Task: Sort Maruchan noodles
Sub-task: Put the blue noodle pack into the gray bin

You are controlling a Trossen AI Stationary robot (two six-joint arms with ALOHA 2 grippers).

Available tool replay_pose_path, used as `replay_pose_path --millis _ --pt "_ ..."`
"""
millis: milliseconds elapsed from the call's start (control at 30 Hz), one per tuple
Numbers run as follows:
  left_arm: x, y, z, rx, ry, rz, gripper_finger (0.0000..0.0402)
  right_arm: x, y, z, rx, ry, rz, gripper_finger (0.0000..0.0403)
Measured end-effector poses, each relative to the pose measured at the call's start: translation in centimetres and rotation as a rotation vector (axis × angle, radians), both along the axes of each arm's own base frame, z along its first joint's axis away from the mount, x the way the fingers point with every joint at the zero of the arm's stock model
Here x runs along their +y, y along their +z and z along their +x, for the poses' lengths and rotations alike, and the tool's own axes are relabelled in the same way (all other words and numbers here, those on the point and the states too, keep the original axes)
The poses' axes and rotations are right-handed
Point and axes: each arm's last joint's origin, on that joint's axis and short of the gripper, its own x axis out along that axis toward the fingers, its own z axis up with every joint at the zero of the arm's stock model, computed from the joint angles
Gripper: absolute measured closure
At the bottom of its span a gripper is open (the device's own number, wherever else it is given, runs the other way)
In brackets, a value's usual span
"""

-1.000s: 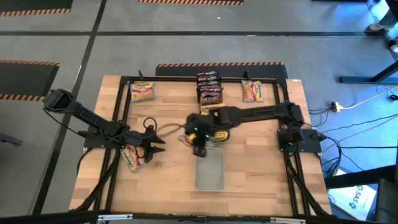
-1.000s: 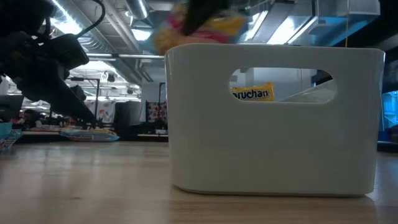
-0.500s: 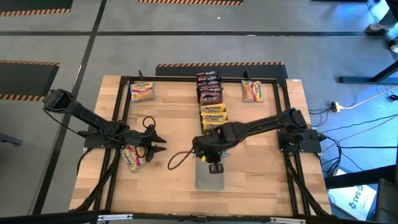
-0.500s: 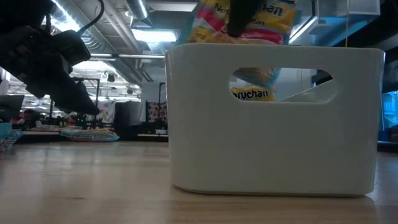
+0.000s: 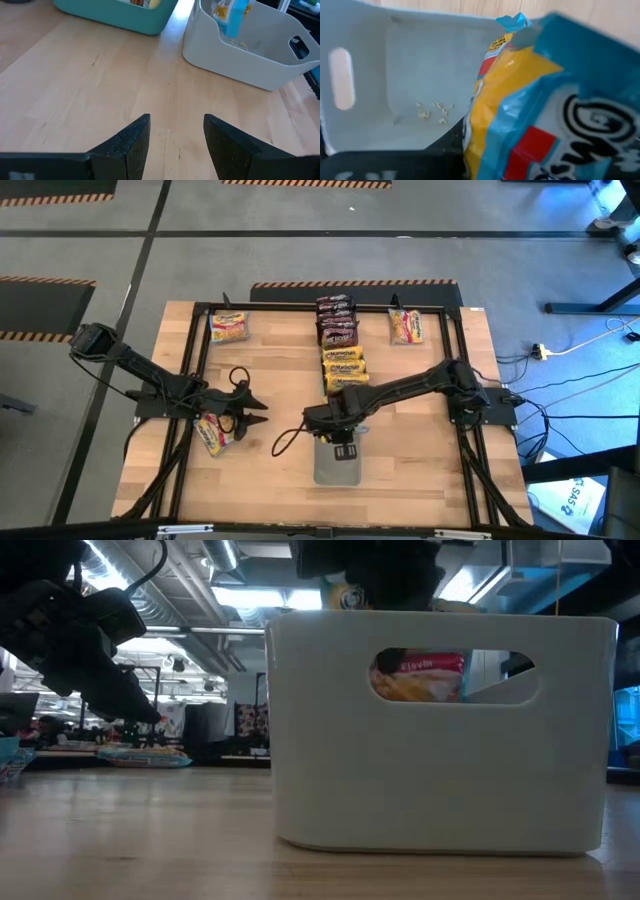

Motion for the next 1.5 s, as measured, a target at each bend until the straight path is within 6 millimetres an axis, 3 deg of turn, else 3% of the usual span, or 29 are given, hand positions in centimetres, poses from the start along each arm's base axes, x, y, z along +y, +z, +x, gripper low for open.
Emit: replay_pose_path --millis 300,500,733,900,1500 --pt "0.1 0.0 0.0 -0.004 0.020 0.010 0.0221 -0.4 -3.2 1.2 0.054 0.000 -0.038 0.0292" --pt "0.1 0.0 0.0 -0.005 0.022 0.010 0.0221 -0.8 -4.9 1.6 0.082 0.007 -0.119 0.0255" --pt "0.1 0.0 0.0 -0.005 0.020 0.015 0.0221 -0.9 -4.0 1.2 0.081 0.003 -0.148 0.0170" --pt "0.1 0.0 0.0 -0.006 0.023 0.020 0.0221 -1.2 -2.6 0.6 0.067 -0.029 -0.211 0.0138" --pt "0.4 0.1 0.0 -0.027 0.093 0.114 0.0221 -1.8 -0.7 -0.5 0.058 -0.041 -0.314 0.0163"
